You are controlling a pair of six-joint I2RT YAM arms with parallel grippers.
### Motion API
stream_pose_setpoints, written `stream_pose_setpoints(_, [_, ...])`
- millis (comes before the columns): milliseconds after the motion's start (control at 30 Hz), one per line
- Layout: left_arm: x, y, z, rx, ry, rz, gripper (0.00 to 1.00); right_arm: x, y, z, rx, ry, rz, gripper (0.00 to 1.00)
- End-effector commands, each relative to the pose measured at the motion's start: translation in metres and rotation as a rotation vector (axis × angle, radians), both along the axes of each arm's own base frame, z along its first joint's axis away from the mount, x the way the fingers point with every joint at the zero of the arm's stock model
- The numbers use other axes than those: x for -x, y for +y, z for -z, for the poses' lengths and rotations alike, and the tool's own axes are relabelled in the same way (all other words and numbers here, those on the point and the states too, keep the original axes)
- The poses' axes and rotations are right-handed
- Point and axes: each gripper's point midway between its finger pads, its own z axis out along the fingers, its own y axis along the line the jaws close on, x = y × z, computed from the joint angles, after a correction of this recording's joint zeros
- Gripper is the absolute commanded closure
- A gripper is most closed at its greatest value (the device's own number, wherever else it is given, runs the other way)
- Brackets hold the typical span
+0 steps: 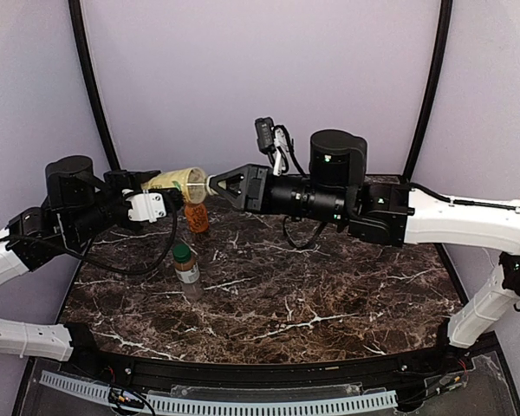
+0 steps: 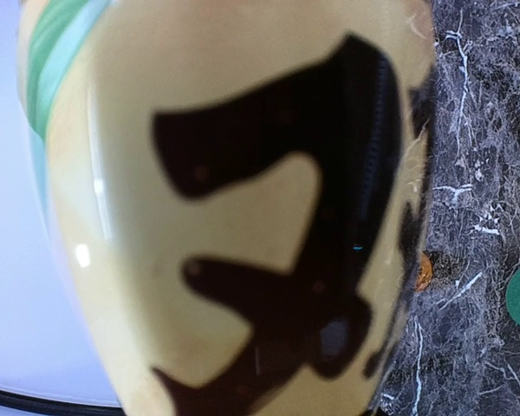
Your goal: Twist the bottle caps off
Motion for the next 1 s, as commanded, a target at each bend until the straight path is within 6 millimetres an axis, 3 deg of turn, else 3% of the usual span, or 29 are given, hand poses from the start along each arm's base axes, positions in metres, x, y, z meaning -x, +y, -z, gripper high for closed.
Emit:
stream_pose_setpoints(0, [0.002, 0.001, -0.008, 0.03, -0.029, -0.001, 0.86, 0.001, 0.004, -0.004, -0.025, 0.001, -0.007, 0.67])
stream_pose_setpoints(67, [0.001, 0.001, -0.008, 0.028, -0.03, -0.003, 0.86, 0.001, 0.006, 0.001, -0.004, 0.01, -0.014, 0.64])
stream_pose_setpoints(133, [0.001, 0.001, -0.008, 0.029, -0.031, -0.002, 0.86, 0.001, 0.007, 0.003, 0.004, 0.007, -0.016, 0.68])
stream_pose_setpoints(267, [0.002, 0.001, -0.008, 0.029, -0.03, -0.002, 0.86, 0.002, 0.006, 0.001, 0.017, -0.039, -0.019, 0.99])
stream_pose_setpoints(433, [0.01, 0.002, -0.002, 0.028, 0.017, 0.025, 0.86, 0.027, 0.013, -0.015, 0.115, -0.386, -0.192, 1.0])
stream_pose_setpoints(633, [0.015, 0.005, 0.004, 0.02, 0.051, 0.037, 0.86, 0.059, 0.011, 0.005, 0.318, -0.807, -0.387, 1.0])
stream_pose_setpoints(967, [0.021, 0.0, 0.024, -0.025, 0.125, 0.072, 0.87, 0.037, -0.007, 0.014, 0.601, -1.313, -0.351, 1.0])
